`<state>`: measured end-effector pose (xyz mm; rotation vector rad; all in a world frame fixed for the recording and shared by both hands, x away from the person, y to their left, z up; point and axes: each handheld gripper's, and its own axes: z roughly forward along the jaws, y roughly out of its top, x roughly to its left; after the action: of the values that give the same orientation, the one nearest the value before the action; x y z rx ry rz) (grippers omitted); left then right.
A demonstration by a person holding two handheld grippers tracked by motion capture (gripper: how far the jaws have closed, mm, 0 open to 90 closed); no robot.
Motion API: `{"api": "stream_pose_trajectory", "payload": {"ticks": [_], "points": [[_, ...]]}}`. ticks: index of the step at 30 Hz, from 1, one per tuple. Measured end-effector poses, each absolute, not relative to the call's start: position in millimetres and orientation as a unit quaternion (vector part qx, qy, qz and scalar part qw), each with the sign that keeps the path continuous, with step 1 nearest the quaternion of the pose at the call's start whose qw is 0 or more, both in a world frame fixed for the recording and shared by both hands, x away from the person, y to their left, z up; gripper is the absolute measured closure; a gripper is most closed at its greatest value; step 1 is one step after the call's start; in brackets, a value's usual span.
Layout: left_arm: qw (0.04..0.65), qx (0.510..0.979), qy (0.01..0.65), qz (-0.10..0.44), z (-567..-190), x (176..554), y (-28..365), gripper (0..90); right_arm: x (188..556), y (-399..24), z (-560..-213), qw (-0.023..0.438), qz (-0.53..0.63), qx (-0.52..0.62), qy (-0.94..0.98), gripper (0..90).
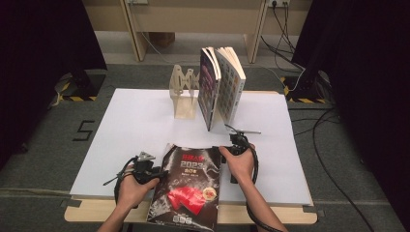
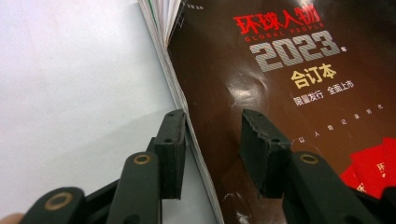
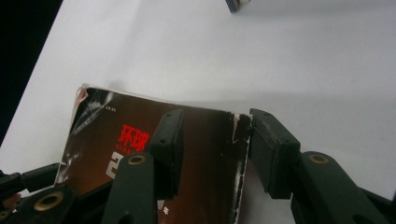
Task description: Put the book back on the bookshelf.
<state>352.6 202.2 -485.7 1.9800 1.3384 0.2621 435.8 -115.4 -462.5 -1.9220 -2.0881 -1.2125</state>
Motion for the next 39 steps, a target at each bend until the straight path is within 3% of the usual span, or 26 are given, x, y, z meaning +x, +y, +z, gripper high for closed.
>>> {"api": "stream_pose_trajectory", "payload": {"ticks": [13,24,33,39], "points": [[0.359,0.77,0.517,0.104,-485.6,352.4,202.0,60.7,431.5,-117.7,-476.4,0.053,-0.373,-0.625,-0.684,56.5],[0.358,0.771,0.517,0.105,-485.6,352.3,201.5,60.6,428.8,-113.2,-478.5,0.078,-0.362,-0.618,-0.694,61.8],[0.359,0.773,0.514,0.102,-485.0,352.8,202.3,59.2,429.3,-115.4,-469.7,0.082,-0.367,-0.61,-0.698,82.7],[0.379,0.759,0.518,0.114,-480.5,353.6,208.1,54.3,429.5,-114.8,-459.4,0.092,-0.39,-0.597,-0.695,86.3]]}}
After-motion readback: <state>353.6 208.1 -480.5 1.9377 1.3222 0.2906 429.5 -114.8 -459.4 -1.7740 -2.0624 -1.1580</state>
